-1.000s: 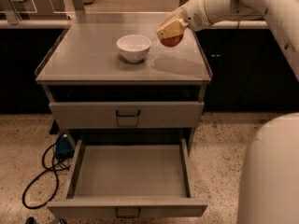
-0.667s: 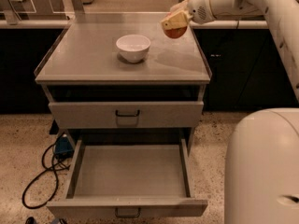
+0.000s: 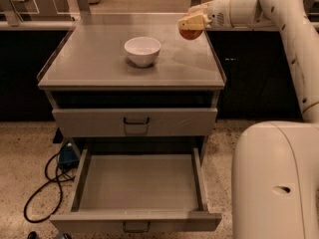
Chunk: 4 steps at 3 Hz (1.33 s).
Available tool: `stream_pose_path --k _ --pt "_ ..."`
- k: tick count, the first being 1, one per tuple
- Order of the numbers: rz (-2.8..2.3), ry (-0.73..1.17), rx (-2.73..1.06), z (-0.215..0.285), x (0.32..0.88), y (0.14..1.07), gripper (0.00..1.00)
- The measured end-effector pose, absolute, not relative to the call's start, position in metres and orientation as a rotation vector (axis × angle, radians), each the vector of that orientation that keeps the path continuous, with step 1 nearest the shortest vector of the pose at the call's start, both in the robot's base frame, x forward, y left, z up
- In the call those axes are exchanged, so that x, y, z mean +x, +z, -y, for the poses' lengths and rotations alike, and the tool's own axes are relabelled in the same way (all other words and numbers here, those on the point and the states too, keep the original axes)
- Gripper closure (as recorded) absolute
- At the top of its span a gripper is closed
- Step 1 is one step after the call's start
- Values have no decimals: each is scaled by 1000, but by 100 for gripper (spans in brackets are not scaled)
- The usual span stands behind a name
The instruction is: Pick apple from middle drawer and place on counter
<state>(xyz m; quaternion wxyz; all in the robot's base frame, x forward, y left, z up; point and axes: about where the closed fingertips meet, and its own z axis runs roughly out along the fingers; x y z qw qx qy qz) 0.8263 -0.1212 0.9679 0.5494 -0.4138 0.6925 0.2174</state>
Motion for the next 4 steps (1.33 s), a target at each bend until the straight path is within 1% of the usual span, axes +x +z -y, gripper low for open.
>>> stream_pose_path --k 1,3,4 --pt "-1675 515 -973 131 831 951 100" --pt "-1860 393 -1082 157 814 925 100" --pt "-1909 407 -1099 168 806 900 100"
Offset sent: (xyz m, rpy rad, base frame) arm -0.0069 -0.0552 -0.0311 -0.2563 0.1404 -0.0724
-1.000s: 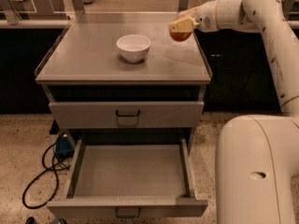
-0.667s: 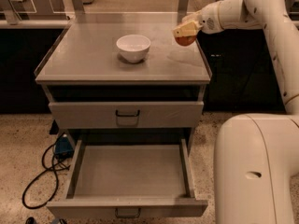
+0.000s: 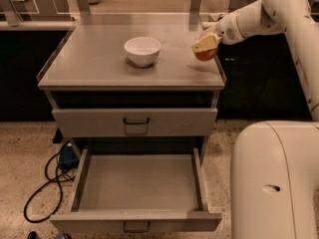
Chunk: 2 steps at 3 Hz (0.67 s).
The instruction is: Pick apple from middle drawer and place on counter
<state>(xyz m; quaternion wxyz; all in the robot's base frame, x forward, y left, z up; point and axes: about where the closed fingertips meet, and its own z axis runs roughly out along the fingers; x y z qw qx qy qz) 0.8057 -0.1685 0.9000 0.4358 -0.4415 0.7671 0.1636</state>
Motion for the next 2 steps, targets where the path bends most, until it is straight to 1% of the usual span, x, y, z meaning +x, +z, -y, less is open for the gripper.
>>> stream_pose_path --k 2 --pt "-1927 435 -1121 160 805 887 100"
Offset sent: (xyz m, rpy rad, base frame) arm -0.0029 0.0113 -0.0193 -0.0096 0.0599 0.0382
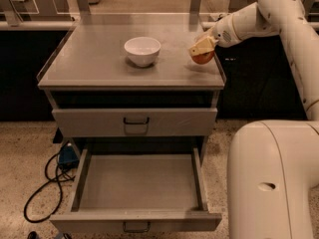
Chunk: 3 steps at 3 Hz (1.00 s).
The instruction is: Pick apple from middle drawer and place on counter
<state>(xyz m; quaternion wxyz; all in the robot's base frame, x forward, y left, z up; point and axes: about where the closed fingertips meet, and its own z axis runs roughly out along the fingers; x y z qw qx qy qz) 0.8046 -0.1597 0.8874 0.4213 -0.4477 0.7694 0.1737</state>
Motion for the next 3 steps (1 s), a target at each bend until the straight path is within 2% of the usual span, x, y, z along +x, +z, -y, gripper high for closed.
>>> stream_pose_path --k 1,2,3 --pt "-1945 539 -1187 129 801 855 100" --pt "-1945 539 -1187 129 801 861 100" --pt "-1945 539 -1187 129 801 861 88"
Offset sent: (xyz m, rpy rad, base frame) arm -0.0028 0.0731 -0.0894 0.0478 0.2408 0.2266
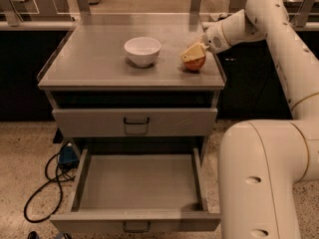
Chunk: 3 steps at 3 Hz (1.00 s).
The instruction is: Pick apple from middle drawer and place on counter
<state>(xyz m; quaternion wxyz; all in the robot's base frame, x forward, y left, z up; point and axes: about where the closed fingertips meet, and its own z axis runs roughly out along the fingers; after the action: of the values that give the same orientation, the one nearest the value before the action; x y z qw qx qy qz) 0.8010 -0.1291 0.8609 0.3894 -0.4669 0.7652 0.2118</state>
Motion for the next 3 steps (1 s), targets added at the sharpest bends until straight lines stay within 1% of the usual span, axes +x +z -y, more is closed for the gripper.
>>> stream_pose_path --k 1,3 --pt "-1945 539 -1187 129 801 861 69" --pt "-1945 539 -1187 129 801 861 22"
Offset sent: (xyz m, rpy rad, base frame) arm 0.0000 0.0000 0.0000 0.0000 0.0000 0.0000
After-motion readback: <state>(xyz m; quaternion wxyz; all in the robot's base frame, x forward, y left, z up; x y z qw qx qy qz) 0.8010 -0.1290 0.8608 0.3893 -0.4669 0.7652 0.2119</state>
